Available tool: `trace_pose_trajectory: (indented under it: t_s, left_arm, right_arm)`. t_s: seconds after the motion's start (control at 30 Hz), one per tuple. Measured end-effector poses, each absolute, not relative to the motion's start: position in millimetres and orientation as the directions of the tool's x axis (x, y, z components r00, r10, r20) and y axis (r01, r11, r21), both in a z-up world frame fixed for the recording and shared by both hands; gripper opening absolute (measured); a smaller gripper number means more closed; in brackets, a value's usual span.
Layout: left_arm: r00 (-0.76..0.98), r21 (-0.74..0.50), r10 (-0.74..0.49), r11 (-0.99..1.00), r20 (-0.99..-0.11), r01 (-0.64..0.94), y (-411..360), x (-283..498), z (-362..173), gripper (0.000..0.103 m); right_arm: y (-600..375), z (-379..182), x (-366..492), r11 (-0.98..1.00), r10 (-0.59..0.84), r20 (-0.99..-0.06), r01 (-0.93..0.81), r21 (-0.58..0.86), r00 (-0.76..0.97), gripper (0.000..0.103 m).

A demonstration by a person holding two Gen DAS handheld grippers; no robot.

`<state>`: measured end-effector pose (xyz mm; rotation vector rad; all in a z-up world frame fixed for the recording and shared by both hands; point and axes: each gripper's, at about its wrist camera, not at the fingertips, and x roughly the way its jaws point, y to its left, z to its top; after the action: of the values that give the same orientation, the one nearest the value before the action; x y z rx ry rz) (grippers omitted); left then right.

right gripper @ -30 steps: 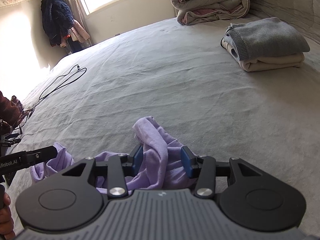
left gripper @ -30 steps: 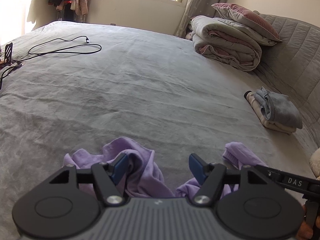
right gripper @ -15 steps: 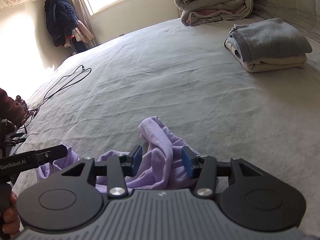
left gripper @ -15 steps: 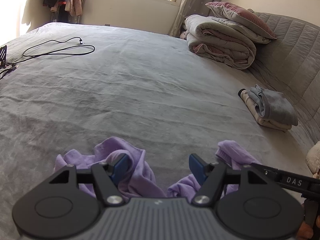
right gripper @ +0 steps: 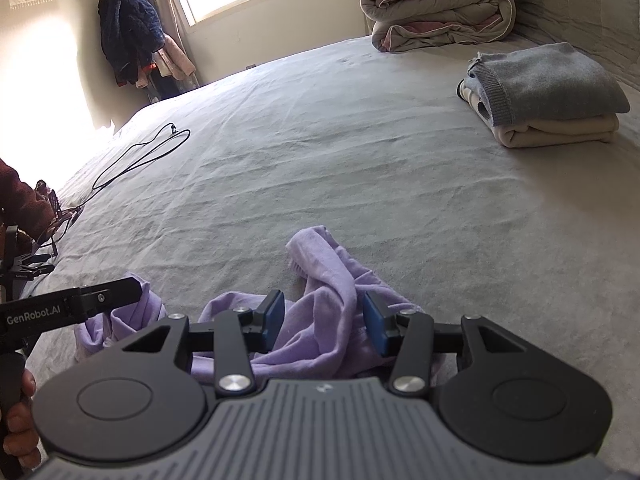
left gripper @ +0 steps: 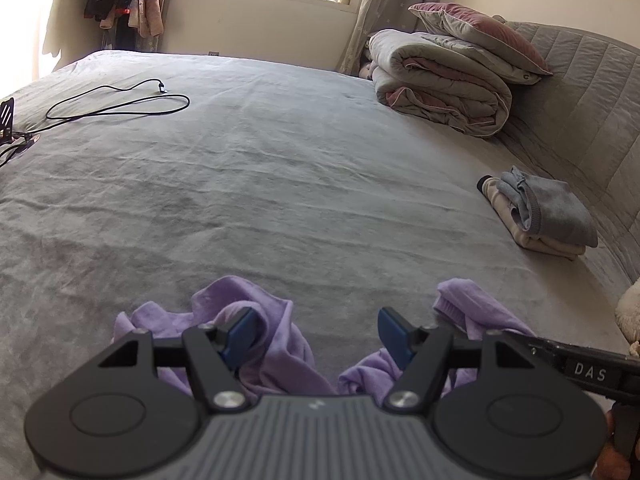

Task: Fold clothes

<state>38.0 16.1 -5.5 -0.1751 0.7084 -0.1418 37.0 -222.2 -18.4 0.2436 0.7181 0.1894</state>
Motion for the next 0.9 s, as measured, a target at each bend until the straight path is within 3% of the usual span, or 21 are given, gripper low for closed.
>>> trace_pose_trajectory:
  t_s: [0.33,0.37,0.47,0.5,0.8,0.9]
  left_arm:
    - [0.744,-0.209,-0.208,0.973,-0.635,0.095,12.0,36.0,-5.2,0.068]
    - [0.743,-0.209,-0.211,0.973,-0.635,0.098,12.0,35.5,-5.2,0.068]
    - [0.743,-0.205,-0.219,0.972,-0.633,0.112,10.4,34.4,-5.1,0.068]
    - [0.742,-0.203,-0.222,0.972,-0.633,0.117,9.8,34.2,-5.2,0.068]
    - [0.689,-0.289,-0.34,0.937,-0.64,0.194,-12.5,41.4,-13.6,0.066]
    - [0.671,-0.265,-0.34,0.94,-0.659,0.216,-25.8,45.1,-20.3,0.066]
  right_arm:
    - [-212.0,-26.8,38.3,0.964,0.245,-0.641,-0.112,0.241,0.727,0.048]
    - [-211.2,-27.6,38.1,0.964,0.245,-0.644,-0.114,0.238,0.725,0.045]
    - [-212.0,-27.8,36.2,0.962,0.257,-0.649,-0.121,0.246,0.716,0.009]
    - [-212.8,-27.4,34.8,0.961,0.257,-0.649,-0.12,0.249,0.716,0.006]
    - [-231.3,-17.8,9.5,0.949,0.285,-0.631,-0.122,0.289,0.721,0.005]
    - [-240.0,-14.2,-1.5,0.944,0.3,-0.625,-0.132,0.301,0.721,0.005]
